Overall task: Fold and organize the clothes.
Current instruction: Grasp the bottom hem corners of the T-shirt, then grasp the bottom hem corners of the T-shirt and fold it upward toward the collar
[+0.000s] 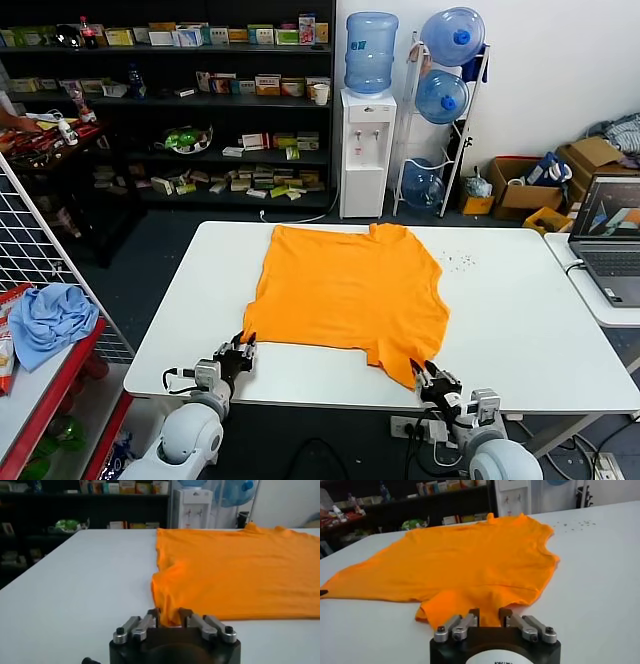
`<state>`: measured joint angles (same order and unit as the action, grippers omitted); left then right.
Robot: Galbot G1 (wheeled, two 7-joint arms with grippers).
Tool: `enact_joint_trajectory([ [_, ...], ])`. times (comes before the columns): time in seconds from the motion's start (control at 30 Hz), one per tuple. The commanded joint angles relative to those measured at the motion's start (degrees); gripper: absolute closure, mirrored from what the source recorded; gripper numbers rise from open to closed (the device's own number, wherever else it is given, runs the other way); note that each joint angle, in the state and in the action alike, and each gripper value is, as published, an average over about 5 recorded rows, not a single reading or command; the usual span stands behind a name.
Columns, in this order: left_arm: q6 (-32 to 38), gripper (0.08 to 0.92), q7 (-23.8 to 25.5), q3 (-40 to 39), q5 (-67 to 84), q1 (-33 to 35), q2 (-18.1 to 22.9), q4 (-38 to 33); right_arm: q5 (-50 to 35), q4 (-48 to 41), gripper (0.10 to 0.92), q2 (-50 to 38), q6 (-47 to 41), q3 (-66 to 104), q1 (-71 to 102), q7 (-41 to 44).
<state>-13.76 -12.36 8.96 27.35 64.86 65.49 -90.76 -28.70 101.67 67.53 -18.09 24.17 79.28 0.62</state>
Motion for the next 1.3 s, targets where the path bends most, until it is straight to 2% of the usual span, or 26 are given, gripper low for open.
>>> enact_joint_trajectory([
  [0.03, -0.6, 0.753, 0.2, -0.1, 0.2, 1.0, -0.2, -0.7, 0.2, 0.3, 0.851, 0.1, -0.2, -0.1, 0.1, -0.2],
  [0.13, -0.6, 0.836, 0.1, -0.1, 0.0, 2.0, -0.6, -2.7, 1.0, 1.8, 0.897, -0.1, 0.0, 0.1, 1.4, -0.2],
  [0.23, -0.6, 0.889, -0.1, 0.0, -0.4, 3.5, -1.2, -5.3, 3.1, 4.2, 0.901, -0.7, 0.5, 0.6, 3.8, -0.5],
  [0.5, -0.6, 0.895, -1.0, 1.2, -1.2, 9.1, -4.0, -14.0, 8.3, 14.0, 0.901, -3.8, 0.8, 3.1, 14.2, -2.6],
  [0.8, 0.0, 0.895, -1.3, 3.0, -3.4, 15.1, -6.7, -21.6, 12.5, 20.0, 0.901, -6.7, 0.6, 5.1, 20.9, -4.3],
  [1.0, 3.2, 0.895, -0.9, 2.5, -6.7, 12.2, -4.0, -19.0, 13.0, 17.0, 0.901, -7.9, 2.9, 4.6, 16.2, -4.0],
  [1.3, 6.7, 0.895, -0.1, 1.0, -9.9, 2.2, 0.3, -7.8, 10.8, 4.4, 0.901, -9.2, 10.0, 2.9, 2.4, -2.2],
])
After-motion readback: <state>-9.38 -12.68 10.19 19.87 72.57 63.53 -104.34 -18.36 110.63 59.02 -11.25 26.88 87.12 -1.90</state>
